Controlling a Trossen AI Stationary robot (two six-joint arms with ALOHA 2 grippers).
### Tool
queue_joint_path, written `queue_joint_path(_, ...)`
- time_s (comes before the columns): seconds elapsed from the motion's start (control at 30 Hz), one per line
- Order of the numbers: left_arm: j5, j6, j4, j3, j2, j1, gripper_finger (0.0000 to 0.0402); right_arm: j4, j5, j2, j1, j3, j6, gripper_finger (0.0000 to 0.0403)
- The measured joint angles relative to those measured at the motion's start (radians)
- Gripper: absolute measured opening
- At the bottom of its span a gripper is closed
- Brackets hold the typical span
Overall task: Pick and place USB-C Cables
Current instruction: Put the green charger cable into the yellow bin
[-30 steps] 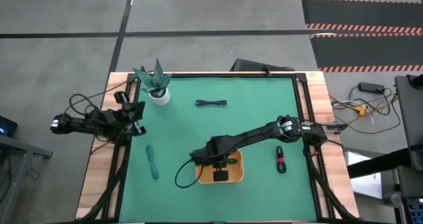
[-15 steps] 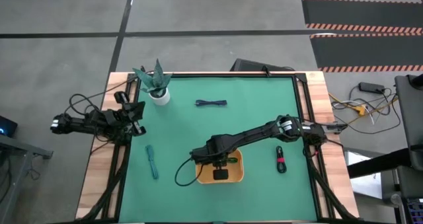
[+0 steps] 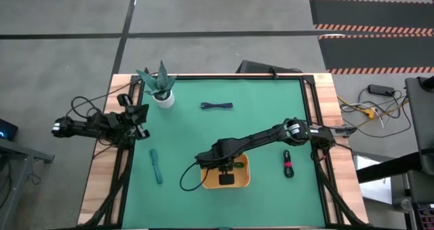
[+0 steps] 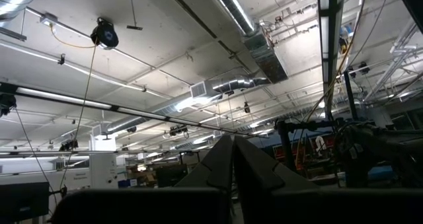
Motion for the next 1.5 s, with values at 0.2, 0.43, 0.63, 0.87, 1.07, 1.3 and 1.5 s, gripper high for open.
queue_joint_path(0.2,0.0,0.0,-0.001,0.0,0.0,0.0,0.0,0.007,0.0,0.0,0.0,-0.006,-0.001,0.0027)
queue_joint_path(0.43,0.0,0.0,-0.004,0.0,0.0,0.0,0.0,0.012,0.0,0.0,0.0,-0.008,-0.003,0.003)
queue_joint_path(0.63,0.0,0.0,-0.009,0.0,0.0,0.0,0.0,0.012,0.0,0.0,0.0,-0.008,-0.003,0.0042)
queue_joint_path(0.87,0.0,0.0,-0.011,0.0,0.0,0.0,0.0,0.011,0.0,0.0,-0.001,-0.008,-0.003,0.0048)
queue_joint_path(1.07,-0.001,0.001,-0.015,0.0,0.0,0.0,0.0,0.011,0.001,0.0,-0.001,-0.008,-0.003,0.0049)
queue_joint_path(1.3,-0.005,0.001,-0.015,0.0,0.0,0.0,0.0,0.01,0.001,0.0,-0.001,-0.004,-0.01,0.0053)
queue_joint_path(1.5,-0.008,0.001,-0.015,0.0,0.0,0.0,0.0,0.011,0.002,0.0,-0.001,-0.003,-0.011,0.009)
